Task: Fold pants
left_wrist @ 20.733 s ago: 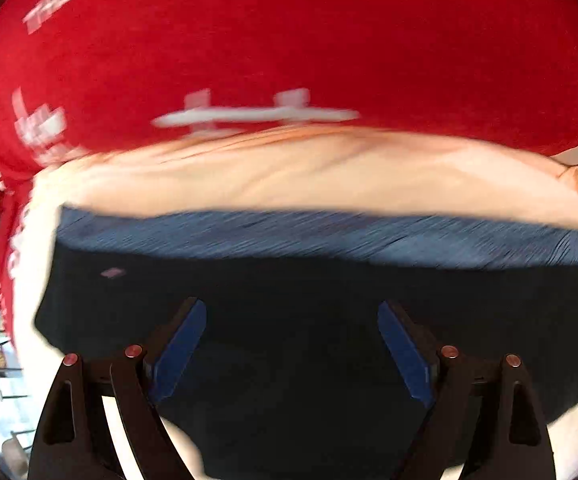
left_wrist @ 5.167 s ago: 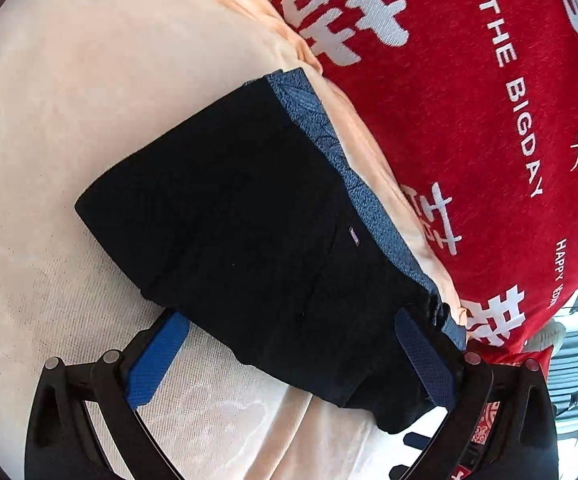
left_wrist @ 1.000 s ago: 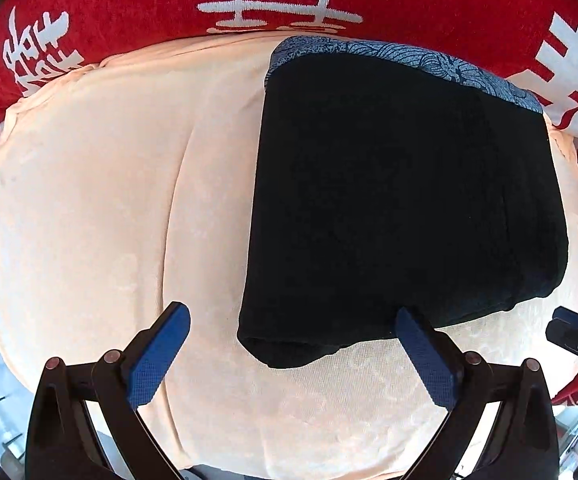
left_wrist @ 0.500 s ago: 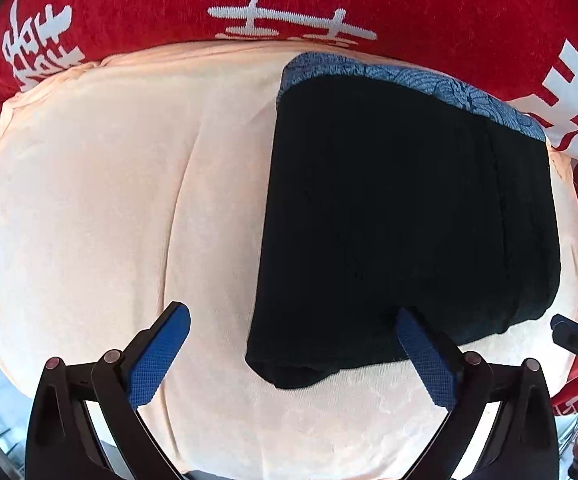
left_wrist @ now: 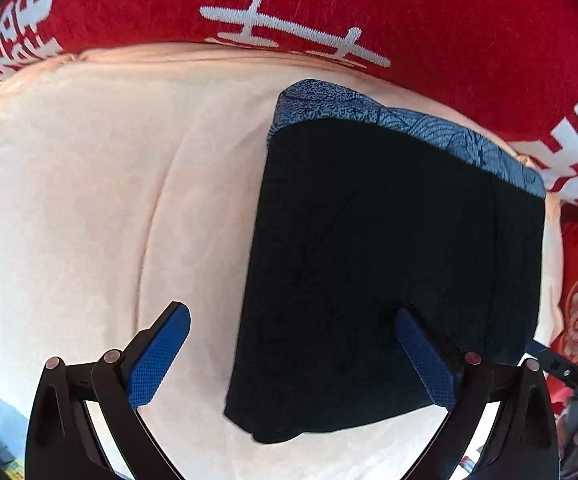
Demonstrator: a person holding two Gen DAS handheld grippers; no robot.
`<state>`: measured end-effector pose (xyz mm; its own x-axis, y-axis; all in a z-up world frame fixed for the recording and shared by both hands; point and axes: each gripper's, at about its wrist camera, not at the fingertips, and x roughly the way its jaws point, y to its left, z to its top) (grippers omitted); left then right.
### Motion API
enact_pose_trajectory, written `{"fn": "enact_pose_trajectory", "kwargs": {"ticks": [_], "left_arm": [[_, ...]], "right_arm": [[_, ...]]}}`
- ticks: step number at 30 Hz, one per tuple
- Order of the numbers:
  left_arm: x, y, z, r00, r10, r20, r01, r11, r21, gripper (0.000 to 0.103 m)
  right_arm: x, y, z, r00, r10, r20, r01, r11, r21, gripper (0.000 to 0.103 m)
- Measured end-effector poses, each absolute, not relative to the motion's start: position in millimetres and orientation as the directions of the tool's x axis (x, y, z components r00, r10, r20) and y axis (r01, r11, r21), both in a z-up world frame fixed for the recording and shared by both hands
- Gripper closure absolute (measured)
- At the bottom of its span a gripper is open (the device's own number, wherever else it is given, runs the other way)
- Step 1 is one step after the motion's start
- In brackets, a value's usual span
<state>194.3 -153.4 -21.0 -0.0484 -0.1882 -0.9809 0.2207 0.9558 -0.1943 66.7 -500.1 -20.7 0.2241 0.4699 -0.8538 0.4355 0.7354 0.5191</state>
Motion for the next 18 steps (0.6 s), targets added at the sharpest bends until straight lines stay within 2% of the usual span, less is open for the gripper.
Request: {"fn": "enact_pose_trajectory", "kwargs": {"ticks": [8, 18], "left_arm": [[206, -155, -30, -0.071, -0.223, -0.972, 0.238, 0.943, -0.233, 0.000], [228, -129, -43, -0.163, -0.348, -0.923, 0.262, 0.887, -0.380, 0.000]], "right_arm": [[82, -517, -29, 0.242, 0.528, -0.814, 0.407, 0.706, 0.579, 0.022], [98, -536, -58, 0.228, 0.609, -0.760, 0.404, 0.651, 0.643, 0.018]]}}
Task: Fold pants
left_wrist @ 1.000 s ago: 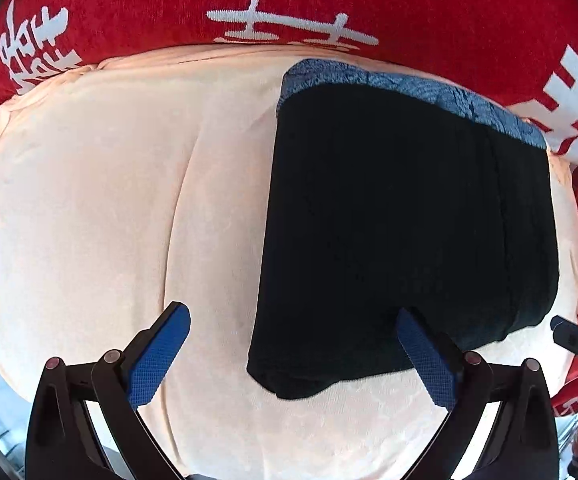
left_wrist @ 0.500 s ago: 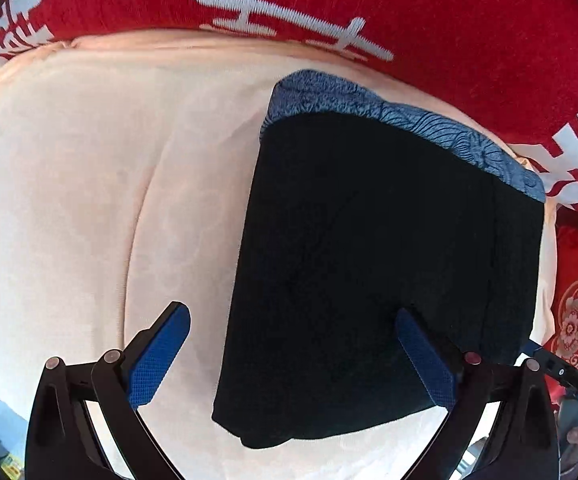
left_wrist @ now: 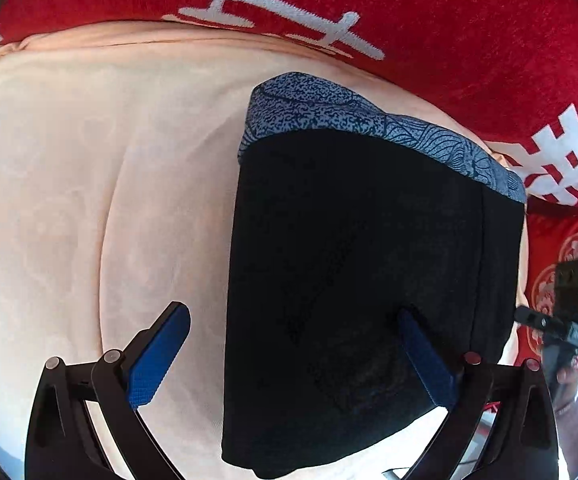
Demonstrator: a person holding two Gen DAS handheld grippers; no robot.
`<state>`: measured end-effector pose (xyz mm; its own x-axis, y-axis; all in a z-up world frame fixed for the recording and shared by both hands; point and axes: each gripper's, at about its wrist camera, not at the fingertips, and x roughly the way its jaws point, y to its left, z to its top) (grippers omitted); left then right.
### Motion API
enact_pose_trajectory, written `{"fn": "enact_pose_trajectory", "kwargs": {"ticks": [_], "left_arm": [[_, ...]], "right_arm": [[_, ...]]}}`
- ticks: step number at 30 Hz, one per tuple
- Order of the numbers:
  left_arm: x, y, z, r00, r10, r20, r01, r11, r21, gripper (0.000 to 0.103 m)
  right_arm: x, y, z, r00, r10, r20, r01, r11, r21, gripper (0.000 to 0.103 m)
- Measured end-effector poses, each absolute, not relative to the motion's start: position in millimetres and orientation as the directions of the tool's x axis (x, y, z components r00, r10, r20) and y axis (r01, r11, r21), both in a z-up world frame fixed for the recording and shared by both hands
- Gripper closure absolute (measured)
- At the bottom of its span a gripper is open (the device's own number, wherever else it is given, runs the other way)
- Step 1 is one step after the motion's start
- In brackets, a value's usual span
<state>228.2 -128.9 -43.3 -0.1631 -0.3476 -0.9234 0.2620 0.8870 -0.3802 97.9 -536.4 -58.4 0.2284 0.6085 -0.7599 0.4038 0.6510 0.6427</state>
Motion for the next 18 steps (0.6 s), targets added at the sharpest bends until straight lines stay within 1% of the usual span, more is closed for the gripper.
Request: {"fn": "enact_pose_trajectory", "kwargs": {"ticks": [4, 9, 13, 16, 18], "left_arm": [[234, -132, -52, -0.193, -0.399, -0.897, 0.266, 0.858, -0.439, 0.000], [238, -137, -58, -0.216, -0.449, -0.867, 0.255, 0.831, -0.494, 0.000], [239, -145, -63, -0.214, -0.456, -0.864, 0.276, 0.820, -0.501, 0.000], [240, -148, -66, -0.207, -0.469, -0.859, 0.283, 0.812, -0.511, 0.000], [240, -150, -67, -0.206, -0.471, -0.858, 0.291, 0.807, -0.513, 0.000]], "right_arm": [[106, -542, -65, 0.237, 0.645, -0.727, 0.384, 0.625, 0.680, 0.018], [118, -548, -80, 0.248, 0.712, -0.657, 0.375, 0.554, 0.743, 0.018], [127, -547, -82, 0.268, 0.756, -0.597, 0.330, 0.511, 0.794, 0.017], [135, -538, -85, 0.239, 0.775, -0.586, 0.280, 0.523, 0.805, 0.007], [142, -533, -86, 0.234, 0.777, -0.584, 0.252, 0.532, 0.809, 0.006]]}}
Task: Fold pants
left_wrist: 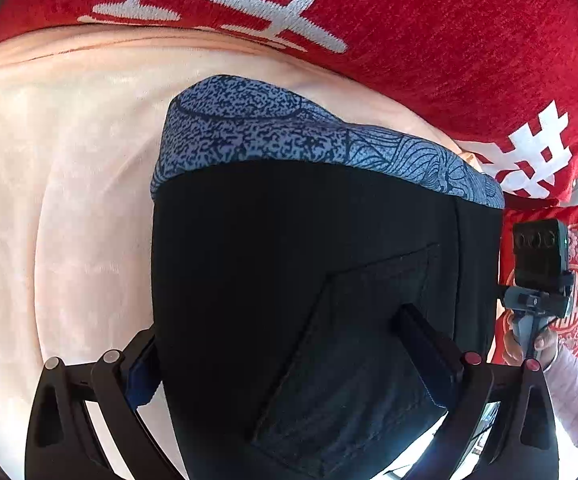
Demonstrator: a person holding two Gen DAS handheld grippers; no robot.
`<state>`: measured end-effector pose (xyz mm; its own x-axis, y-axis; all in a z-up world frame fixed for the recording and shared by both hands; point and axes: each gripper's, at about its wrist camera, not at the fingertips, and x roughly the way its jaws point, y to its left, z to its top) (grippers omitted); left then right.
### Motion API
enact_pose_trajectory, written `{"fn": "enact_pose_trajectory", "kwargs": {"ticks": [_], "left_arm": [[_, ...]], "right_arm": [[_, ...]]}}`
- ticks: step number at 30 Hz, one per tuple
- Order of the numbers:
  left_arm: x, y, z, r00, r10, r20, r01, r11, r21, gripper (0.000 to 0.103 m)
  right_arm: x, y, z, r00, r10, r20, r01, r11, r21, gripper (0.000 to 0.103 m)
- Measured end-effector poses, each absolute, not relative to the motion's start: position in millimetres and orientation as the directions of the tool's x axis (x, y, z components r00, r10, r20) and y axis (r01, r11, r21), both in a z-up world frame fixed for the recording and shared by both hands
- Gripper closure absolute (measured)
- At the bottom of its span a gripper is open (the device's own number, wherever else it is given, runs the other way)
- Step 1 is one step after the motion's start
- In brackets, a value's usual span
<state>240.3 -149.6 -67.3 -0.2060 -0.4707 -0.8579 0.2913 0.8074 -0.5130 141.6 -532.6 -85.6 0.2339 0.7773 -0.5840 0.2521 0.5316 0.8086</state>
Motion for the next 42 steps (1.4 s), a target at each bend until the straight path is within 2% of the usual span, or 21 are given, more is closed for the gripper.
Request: {"fn": "enact_pose_trajectory", "kwargs": {"ticks": [10, 11, 12, 13, 15, 16, 17, 18, 22, 30, 36, 38, 40, 42], "left_arm": [[238, -160, -67, -0.181, -0.463, -0.868, 0.310, 0.811, -0.497, 0.002], [236, -160, -64, -0.167, -0.466, -0.869, 0.314, 0.810, -0.495, 0.005], [233, -161, -60, -0.149, -0.469, -0.871, 0.320, 0.810, -0.491, 0.010], [231, -163, -56, -0.135, -0.472, -0.871, 0.325, 0.809, -0.489, 0.016], [225, -164, -45, -0.105, -0.479, -0.871, 0.343, 0.805, -0.484, 0.027], [224, -163, -40, -0.098, -0.484, -0.870, 0.348, 0.802, -0.486, 0.035], [222, -161, -35, -0.092, -0.491, -0.866, 0.349, 0.799, -0.490, 0.037], [221, -159, -30, -0.088, -0.496, -0.864, 0.349, 0.797, -0.493, 0.040], [209, -152, -7, -0.072, -0.490, -0.869, 0.378, 0.792, -0.479, 0.040], [174, -120, 26, -0.049, -0.471, -0.881, 0.379, 0.807, -0.453, 0.040], [139, -94, 4, -0.074, -0.419, -0.905, 0.378, 0.828, -0.414, 0.040], [133, -88, -13, -0.086, -0.384, -0.919, 0.370, 0.844, -0.387, 0.033], [131, -81, -23, -0.049, -0.356, -0.933, 0.371, 0.861, -0.347, 0.012], [132, -81, -28, -0.031, -0.317, -0.948, 0.381, 0.873, -0.304, 0.000]], "right_arm": [[146, -535, -82, 0.219, 0.771, -0.598, 0.271, 0.540, 0.796, 0.006], [147, -533, -82, 0.217, 0.765, -0.606, 0.278, 0.547, 0.790, 0.009], [148, -533, -80, 0.207, 0.748, -0.630, 0.284, 0.571, 0.771, 0.020], [147, -534, -79, 0.198, 0.734, -0.650, 0.290, 0.589, 0.754, 0.025], [143, -539, -77, 0.207, 0.742, -0.638, 0.303, 0.571, 0.763, 0.046], [141, -541, -75, 0.213, 0.746, -0.631, 0.301, 0.564, 0.769, 0.050], [140, -543, -72, 0.218, 0.748, -0.627, 0.297, 0.561, 0.773, 0.055], [138, -543, -67, 0.224, 0.750, -0.622, 0.293, 0.557, 0.777, 0.057], [132, -542, -49, 0.255, 0.770, -0.585, 0.287, 0.517, 0.806, 0.060], [93, -514, -22, 0.288, 0.817, -0.500, 0.287, 0.424, 0.859, 0.060], [59, -478, -28, 0.274, 0.818, -0.505, 0.309, 0.422, 0.852, 0.060], [53, -467, -36, 0.262, 0.810, -0.524, 0.325, 0.437, 0.839, 0.060], [51, -455, -46, 0.231, 0.797, -0.558, 0.338, 0.472, 0.814, 0.060], [52, -450, -52, 0.219, 0.763, -0.608, 0.333, 0.527, 0.782, 0.060]]}}
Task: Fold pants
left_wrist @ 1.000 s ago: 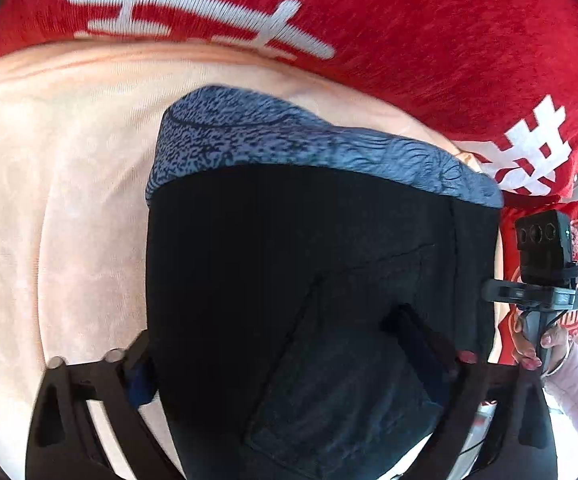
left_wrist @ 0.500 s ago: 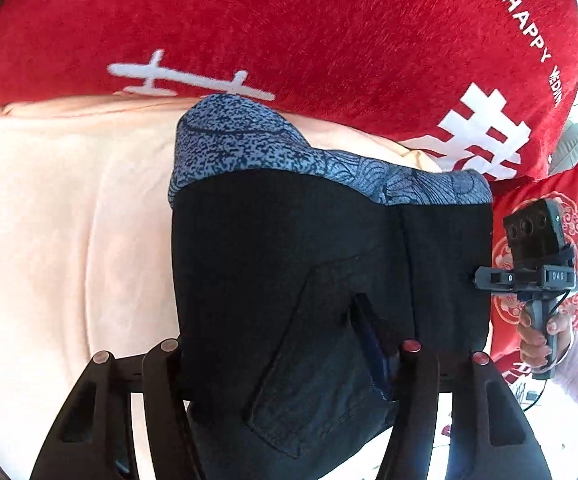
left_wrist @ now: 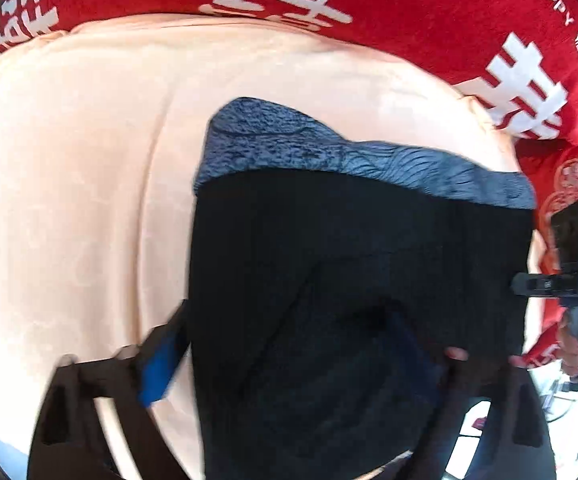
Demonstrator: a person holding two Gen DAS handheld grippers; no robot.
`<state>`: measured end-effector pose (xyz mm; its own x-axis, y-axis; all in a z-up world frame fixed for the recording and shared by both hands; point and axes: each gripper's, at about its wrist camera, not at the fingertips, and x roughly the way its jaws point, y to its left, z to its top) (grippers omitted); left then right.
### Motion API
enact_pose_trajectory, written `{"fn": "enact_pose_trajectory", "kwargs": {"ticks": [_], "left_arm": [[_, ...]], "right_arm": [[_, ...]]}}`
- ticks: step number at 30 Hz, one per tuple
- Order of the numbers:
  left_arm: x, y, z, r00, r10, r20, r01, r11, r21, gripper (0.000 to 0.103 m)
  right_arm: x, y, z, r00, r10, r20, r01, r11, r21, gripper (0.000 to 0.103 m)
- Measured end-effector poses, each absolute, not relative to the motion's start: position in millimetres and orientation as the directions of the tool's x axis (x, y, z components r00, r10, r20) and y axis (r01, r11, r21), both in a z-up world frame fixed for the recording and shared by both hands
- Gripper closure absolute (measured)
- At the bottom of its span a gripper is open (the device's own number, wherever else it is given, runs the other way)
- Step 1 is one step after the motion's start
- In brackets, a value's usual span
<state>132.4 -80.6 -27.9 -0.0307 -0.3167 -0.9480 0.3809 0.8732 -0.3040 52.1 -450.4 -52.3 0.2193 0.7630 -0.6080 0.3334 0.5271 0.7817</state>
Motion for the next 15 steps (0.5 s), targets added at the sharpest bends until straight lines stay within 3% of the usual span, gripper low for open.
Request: {"fn": "enact_pose_trajectory", "kwargs": {"ticks": [8, 11, 13, 15], "left_arm": [[132, -101, -14, 0.016, -0.240, -0.971, 0.392, 0.894, -0.215, 0.000], [135, -92, 16, 0.082, -0.263, -0.961, 0.354, 0.909, -0.218, 0.000], [140, -95, 37, 0.117, -0.305, -0.945, 0.341, 0.906, -0.250, 0.000], [142, -106, 53, 0.120, -0.367, -0.923, 0.351, 0.885, -0.306, 0.000]], "right_arm": [[58, -448, -40, 0.159, 0.561, -0.812, 0.380, 0.725, 0.575, 0.026], [54, -448, -14, 0.176, 0.427, -0.887, 0.380, 0.801, 0.462, 0.025], [51, -448, 8, 0.214, 0.357, -0.909, 0.371, 0.831, 0.414, 0.029], [49, -452, 25, 0.263, 0.358, -0.896, 0.358, 0.826, 0.435, 0.068]]}}
